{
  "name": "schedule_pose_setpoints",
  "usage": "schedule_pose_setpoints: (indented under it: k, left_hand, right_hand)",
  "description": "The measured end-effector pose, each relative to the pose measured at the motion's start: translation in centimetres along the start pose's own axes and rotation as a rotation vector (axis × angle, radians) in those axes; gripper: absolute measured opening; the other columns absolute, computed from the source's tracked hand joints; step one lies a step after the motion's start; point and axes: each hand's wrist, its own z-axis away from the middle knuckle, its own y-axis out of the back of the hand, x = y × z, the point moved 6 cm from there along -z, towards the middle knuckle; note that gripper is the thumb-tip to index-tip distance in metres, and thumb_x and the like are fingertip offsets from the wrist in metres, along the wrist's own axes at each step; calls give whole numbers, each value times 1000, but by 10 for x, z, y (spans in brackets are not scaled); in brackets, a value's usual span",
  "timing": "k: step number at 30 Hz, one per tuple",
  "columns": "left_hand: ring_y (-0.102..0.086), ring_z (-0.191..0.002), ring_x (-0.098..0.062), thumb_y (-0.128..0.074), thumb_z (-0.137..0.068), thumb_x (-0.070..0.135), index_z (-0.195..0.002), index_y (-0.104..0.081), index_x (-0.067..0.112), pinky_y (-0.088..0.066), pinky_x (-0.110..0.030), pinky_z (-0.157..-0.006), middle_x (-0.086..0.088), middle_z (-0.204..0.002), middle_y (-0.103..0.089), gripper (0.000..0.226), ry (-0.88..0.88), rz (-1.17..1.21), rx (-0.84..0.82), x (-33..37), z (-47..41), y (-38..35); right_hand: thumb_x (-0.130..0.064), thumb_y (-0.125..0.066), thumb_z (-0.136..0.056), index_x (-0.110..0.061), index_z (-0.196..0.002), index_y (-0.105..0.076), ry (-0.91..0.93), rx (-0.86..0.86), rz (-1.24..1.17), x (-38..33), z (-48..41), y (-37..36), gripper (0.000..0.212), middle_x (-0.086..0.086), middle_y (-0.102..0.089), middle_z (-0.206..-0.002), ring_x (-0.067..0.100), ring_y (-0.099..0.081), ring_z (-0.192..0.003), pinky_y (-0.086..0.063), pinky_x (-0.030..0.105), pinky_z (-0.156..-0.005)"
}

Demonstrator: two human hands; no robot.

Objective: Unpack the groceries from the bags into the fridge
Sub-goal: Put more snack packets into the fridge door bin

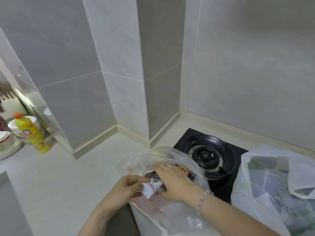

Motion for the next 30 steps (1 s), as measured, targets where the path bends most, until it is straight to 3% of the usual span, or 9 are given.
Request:
schedule_pose_setpoints:
  k: [3, 7, 11, 14, 19, 21, 25, 28, 30]
  left_hand:
    - [-67, -78, -15, -50, -66, 9, -99, -67, -2, -52, -22, -69, -4, -85, -72, 39, -40, -2, -68, 8, 8, 7]
    - [-65, -71, -12, -51, -66, 9, -92, -66, -1, -50, -19, -64, 1, -74, -69, 32, -59, 1, -98, 16, 7, 7]
    - [-67, -75, -13, -53, -69, 13, -92, -66, 2, -51, -19, -65, -4, -82, -71, 29, -42, -3, -95, 16, -1, 2]
    - [-68, -81, -15, -58, -79, 13, -99, -66, 4, -52, -20, -69, -6, -90, -72, 23, -63, -13, -67, 20, -7, 0]
    - [-68, -86, -21, -50, -96, 14, -103, -66, 7, -55, -22, -74, -13, -94, -69, 19, -64, 35, 83, 20, -27, 2]
    - [-63, -77, -19, -53, -94, 16, -93, -66, 8, -52, -24, -77, -9, -83, -65, 15, 1, -104, 89, 11, -42, -4]
    - [-48, -58, -8, -49, -85, 9, -60, -50, 14, -37, -25, -62, 1, -59, -51, 25, 30, -699, -71, -12, -84, -51]
    - [-61, -97, -26, -43, -90, 14, -89, -64, 7, -44, -30, -81, -14, -102, -66, 22, 24, -1027, -87, -26, -112, -91]
    - [-58, -109, -27, -45, -91, 24, -108, -63, 7, -43, -28, -87, -12, -116, -64, 30, 54, -1055, -72, -38, -120, -113]
  right_hand:
    - [-25, -64, -81, -20, -126, -52, 34, 61, -5, -10, -2, 6, 47, 2, -55, -123, 22, -48, -115, -36, 33, -93]
    - [-18, -59, -83, -16, -108, -65, 23, 87, -17, -15, 3, 13, 25, 7, -66, -105, 28, -56, -99, -33, 29, -82]
    - [-16, -54, -83, -12, -100, -62, -34, 100, 5, -7, 9, 15, 19, 7, -66, -103, 26, -58, -95, -28, 26, -69]
    - [-20, -54, -84, -13, -91, -59, -81, 97, 18, 2, 11, 20, 12, 6, -65, -97, 26, -59, -86, -34, 28, -64]
    - [-27, -51, -86, -20, -79, -48, -184, 227, 76, 18, 18, 63, 11, -1, -52, -76, 18, -45, -69, -33, 26, -56]
    - [-26, -50, -86, -20, -77, -45, -259, 291, 73, 30, 25, 81, 12, -4, -46, -73, 17, -46, -68, -32, 26, -54]
    - [-26, -49, -85, -17, -77, -46, -398, 304, 97, 53, 40, 92, 12, -3, -48, -74, 18, -48, -69, -33, 27, -54]
    - [-27, -49, -86, -18, -75, -44, -444, 301, 79, 60, 51, 94, 15, -3, -49, -76, 18, -47, -69, -34, 27, -54]
    - [-28, -49, -86, -20, -71, -39, -441, 294, 69, 59, 58, 94, 19, -3, -49, -78, 17, -47, -69, -37, 27, -58]
